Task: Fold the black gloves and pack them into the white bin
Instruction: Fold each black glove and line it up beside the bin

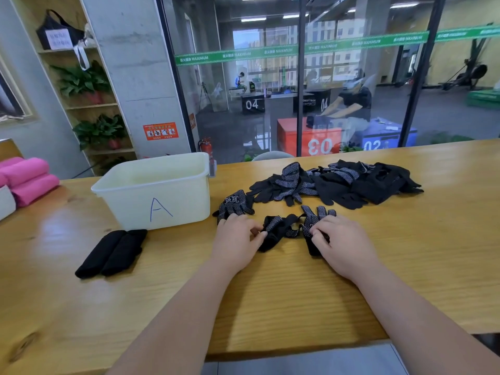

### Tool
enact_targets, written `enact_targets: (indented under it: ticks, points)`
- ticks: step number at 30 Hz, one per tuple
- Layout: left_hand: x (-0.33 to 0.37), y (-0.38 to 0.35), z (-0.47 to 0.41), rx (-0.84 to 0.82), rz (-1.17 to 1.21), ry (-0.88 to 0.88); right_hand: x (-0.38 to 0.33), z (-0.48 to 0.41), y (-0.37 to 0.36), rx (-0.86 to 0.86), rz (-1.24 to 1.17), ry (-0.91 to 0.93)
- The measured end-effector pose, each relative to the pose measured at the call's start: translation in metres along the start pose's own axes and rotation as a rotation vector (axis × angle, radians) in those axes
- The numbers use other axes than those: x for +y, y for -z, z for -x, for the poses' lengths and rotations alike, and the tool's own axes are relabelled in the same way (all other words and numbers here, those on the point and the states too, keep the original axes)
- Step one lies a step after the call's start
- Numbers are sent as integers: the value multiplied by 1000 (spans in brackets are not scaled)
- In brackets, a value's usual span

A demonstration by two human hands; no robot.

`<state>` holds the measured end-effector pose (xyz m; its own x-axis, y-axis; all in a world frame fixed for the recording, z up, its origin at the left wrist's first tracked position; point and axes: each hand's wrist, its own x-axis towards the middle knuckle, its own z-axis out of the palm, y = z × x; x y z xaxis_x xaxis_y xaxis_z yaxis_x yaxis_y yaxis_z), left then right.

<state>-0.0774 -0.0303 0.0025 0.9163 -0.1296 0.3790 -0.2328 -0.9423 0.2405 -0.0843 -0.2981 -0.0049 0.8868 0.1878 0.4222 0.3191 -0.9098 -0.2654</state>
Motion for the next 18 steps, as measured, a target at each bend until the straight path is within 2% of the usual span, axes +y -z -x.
enact_targets:
  ticks: [4, 10, 14, 18]
  points:
    - [0, 8, 4, 23, 164, 51, 0, 1, 2, -6, -21, 6]
    - [4, 43, 1, 215, 565, 139, -1, 0, 2, -11, -17, 0]
    - [0, 76, -15, 260, 642, 116, -1, 2, 3, 17, -53, 21]
    - [-2, 106, -22, 170, 663, 64, -3, 6, 6, -2, -87, 52]
